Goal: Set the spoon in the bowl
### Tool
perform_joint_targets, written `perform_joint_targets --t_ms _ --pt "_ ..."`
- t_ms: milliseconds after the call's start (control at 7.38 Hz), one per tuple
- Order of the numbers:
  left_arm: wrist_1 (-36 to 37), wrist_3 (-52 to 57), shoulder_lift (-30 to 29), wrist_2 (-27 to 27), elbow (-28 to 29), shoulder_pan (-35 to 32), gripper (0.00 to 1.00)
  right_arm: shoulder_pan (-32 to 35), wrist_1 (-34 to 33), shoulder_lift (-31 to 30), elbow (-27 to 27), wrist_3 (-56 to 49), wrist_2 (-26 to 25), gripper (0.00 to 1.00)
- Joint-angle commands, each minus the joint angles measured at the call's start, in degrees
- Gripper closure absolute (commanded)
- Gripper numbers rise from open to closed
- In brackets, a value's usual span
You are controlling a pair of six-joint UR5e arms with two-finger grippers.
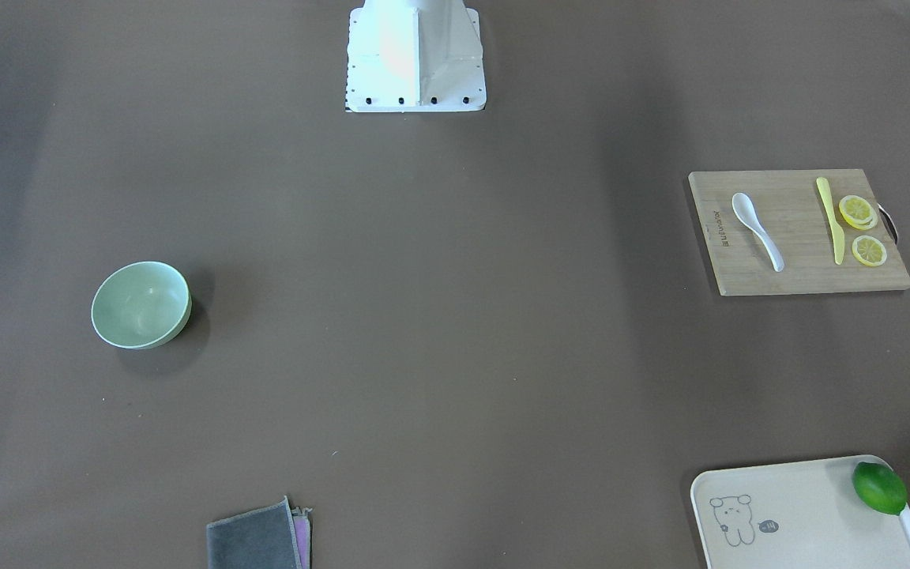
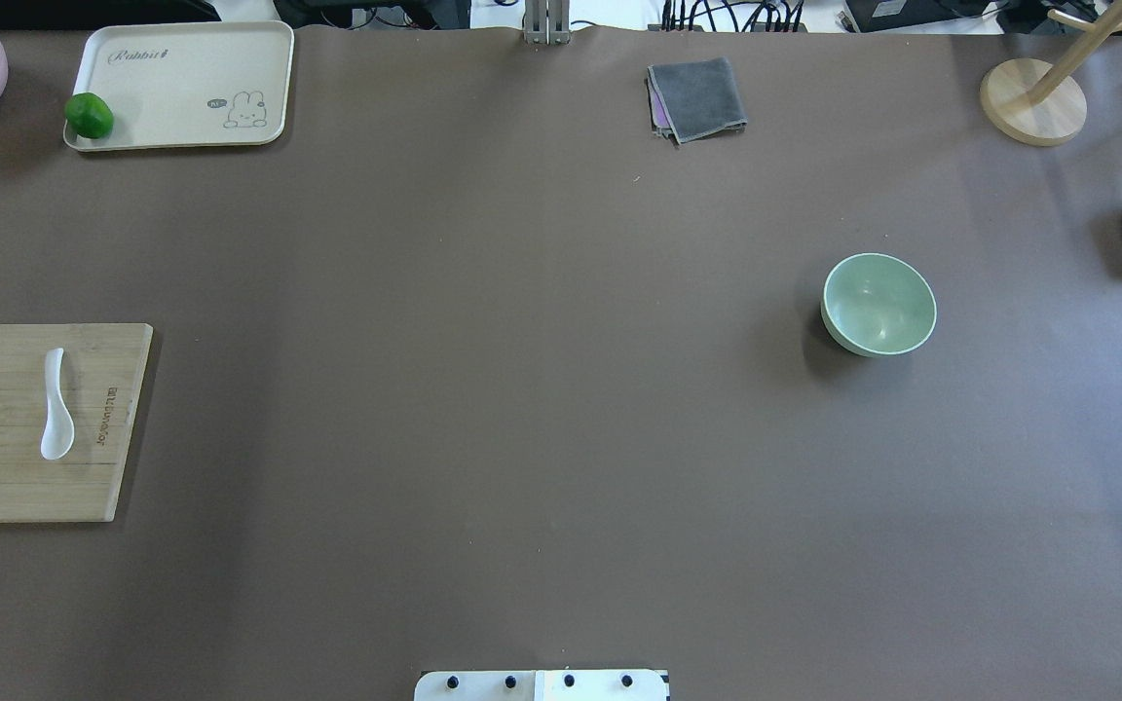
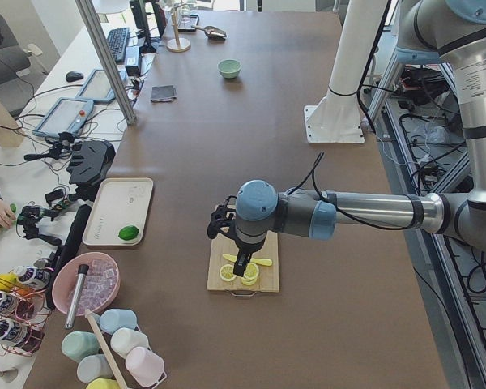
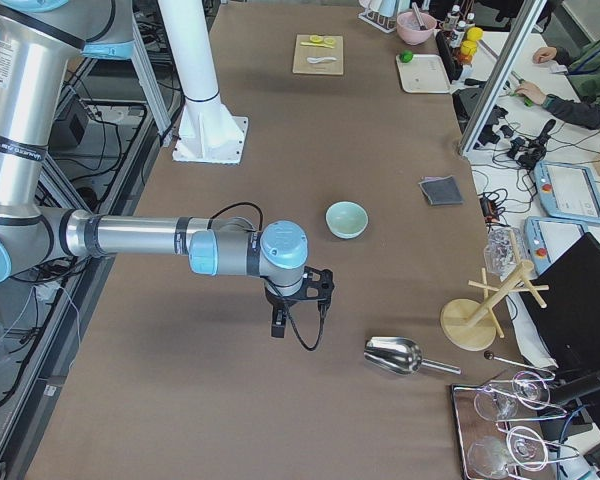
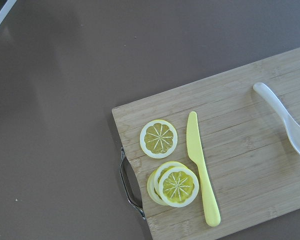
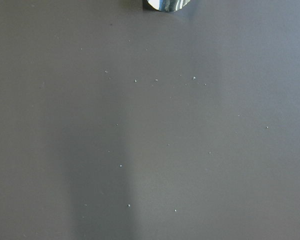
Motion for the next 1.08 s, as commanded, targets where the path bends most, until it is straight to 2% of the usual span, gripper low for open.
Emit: perform_joint_targets --t_ms 0,542,949 --pt "0.0 0.08 0.01 0.63 0.05 0.0 0.01 0.0 0.0 0.0 0.0 0.09 0.0 0.0" --pt "-4.98 0.0 -0.17 -0.07 -0.48 0.0 0.01 0.0 0.7 0.18 0.26 0.17 0.17 0.0" --pt "-14.99 -0.44 -1.91 0.11 0.91 -0.09 0.01 0.0 17.95 0.61 -2.45 0.7 0.09 0.0"
